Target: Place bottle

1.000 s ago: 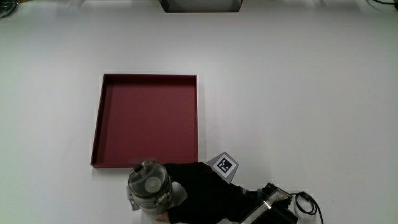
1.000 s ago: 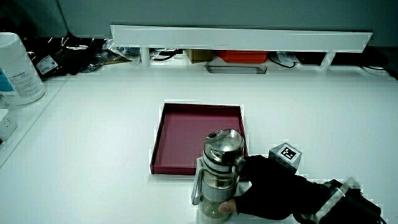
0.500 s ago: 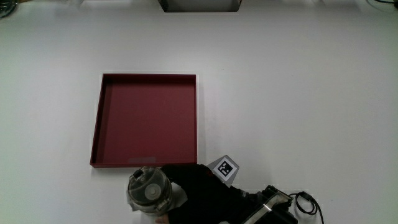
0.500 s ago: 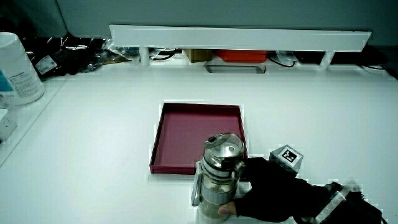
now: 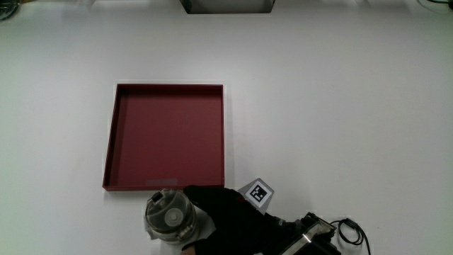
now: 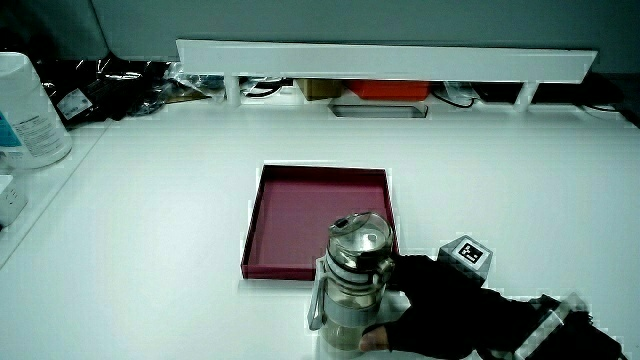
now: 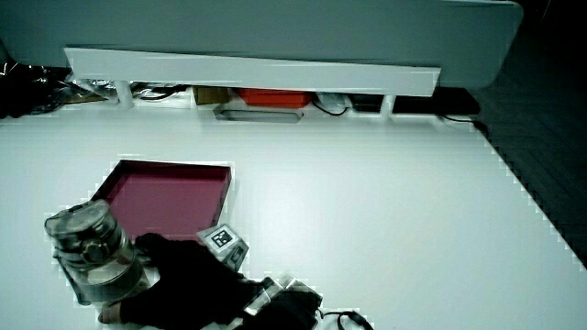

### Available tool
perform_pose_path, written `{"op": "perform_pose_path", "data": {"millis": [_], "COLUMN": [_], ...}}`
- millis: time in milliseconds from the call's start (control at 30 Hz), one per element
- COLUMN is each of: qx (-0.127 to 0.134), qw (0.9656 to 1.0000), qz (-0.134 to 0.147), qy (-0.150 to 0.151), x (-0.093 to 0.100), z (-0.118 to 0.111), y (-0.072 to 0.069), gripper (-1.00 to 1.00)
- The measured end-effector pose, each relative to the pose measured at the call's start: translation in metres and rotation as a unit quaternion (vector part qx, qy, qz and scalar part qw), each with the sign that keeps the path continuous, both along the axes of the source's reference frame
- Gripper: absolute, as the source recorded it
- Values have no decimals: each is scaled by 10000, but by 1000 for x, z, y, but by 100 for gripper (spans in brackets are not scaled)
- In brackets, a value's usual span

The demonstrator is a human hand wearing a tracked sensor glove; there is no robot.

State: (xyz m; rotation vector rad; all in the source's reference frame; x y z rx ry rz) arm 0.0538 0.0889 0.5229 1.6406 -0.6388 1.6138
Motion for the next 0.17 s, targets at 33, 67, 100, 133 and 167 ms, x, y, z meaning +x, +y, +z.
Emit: {"op": "perform_pose_path", "data": {"millis": [33, 67, 100, 133, 167], "qx": [46, 8, -335, -377, -541], "qw": [9999, 10000, 9994, 9990, 9984], "qz": [-62, -39, -62, -164, -126], "qy": [144, 34, -30, 191, 59], "x": [3, 4, 6, 9, 13], "z": [2, -1, -4, -4, -7], "y": [0, -1, -2, -3, -4], "gripper": [-63, -67, -70, -74, -78]}}
